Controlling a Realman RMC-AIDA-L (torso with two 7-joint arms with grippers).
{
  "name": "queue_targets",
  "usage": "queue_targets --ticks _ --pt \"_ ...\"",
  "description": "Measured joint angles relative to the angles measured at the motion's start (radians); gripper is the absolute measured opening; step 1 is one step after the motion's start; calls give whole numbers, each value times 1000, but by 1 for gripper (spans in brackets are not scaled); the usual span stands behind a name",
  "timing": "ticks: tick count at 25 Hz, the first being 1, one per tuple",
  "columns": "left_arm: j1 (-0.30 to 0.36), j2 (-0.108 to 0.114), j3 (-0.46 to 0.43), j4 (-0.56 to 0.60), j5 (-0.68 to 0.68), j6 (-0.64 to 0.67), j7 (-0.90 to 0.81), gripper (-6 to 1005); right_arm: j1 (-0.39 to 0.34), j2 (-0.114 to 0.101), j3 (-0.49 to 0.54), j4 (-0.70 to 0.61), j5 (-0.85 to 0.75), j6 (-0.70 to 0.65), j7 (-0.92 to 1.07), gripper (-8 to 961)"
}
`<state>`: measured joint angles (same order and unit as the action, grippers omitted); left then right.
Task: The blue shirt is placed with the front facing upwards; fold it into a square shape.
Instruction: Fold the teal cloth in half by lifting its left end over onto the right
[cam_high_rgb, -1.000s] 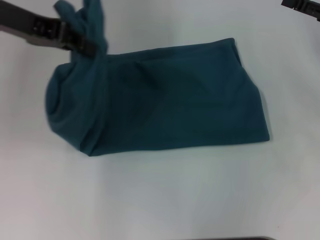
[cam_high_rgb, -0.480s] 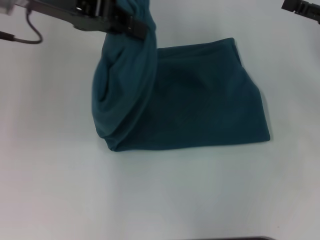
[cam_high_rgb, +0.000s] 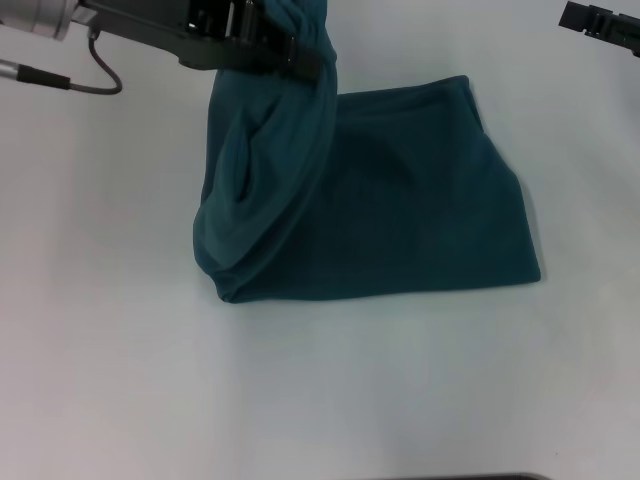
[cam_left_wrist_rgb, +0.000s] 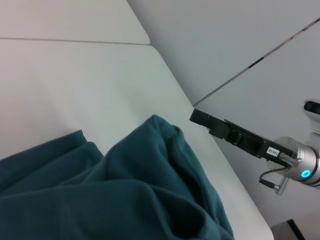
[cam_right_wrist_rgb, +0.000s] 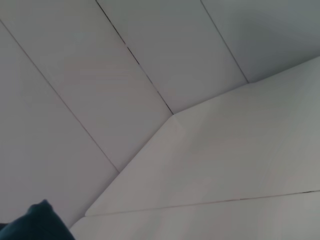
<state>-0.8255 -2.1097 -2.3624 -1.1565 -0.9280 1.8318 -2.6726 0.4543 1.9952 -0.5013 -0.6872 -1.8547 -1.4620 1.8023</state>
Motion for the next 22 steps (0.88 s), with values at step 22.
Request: queue_targets --ticks 22 --pt "-3 -24 5 56 -9 -80 16 56 5 -10 -18 -1 0 -21 5 710"
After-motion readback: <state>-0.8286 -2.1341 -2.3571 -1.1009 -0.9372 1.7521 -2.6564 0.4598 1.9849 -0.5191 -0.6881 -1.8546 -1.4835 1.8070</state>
